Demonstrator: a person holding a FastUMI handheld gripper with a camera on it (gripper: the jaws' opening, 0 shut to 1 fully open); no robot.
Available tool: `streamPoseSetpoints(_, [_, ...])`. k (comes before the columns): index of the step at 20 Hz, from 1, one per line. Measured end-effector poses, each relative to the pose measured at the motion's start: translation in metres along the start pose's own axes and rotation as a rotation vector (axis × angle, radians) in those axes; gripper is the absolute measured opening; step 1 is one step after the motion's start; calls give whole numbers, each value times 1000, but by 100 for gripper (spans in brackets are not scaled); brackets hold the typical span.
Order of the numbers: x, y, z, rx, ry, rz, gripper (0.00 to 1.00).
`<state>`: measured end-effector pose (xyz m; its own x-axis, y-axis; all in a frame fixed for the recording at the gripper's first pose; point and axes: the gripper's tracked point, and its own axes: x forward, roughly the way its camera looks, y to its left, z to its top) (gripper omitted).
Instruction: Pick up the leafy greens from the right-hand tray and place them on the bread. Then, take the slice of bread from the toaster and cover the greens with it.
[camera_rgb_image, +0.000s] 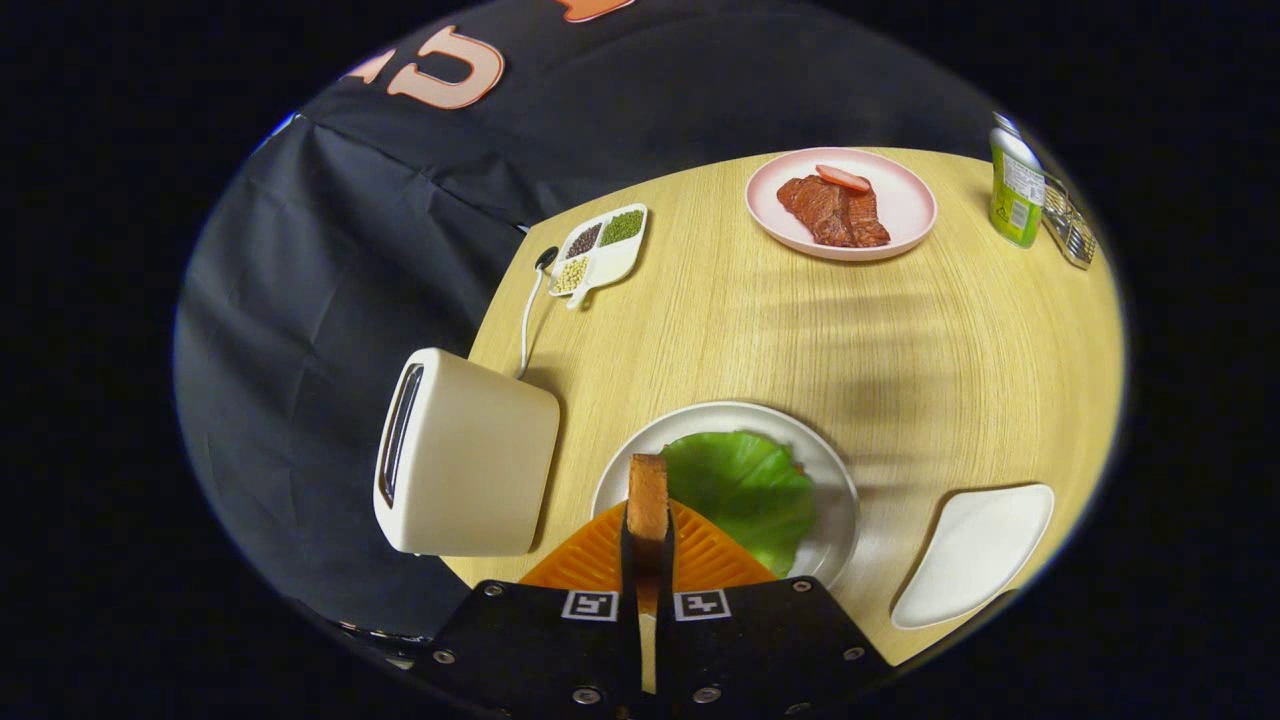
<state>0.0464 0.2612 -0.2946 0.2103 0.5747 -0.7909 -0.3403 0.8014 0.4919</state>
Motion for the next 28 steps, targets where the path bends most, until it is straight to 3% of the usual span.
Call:
streamPoseSetpoints(3, [2, -19, 2, 22, -10, 3, 8])
streamPoseSetpoints(7, [4, -50, 2, 42, -7, -70, 21])
streamPoseSetpoints(11, [-1, -71, -1, 15, -6, -157, 39])
streamPoseSetpoints(16, [-14, -75, 2, 5, -27, -204, 63])
streamPoseSetpoints(22, [-75, -70, 31, -18, -151, -290, 97])
streamPoseSetpoints(28, [-172, -61, 77, -47, -395, -380, 99])
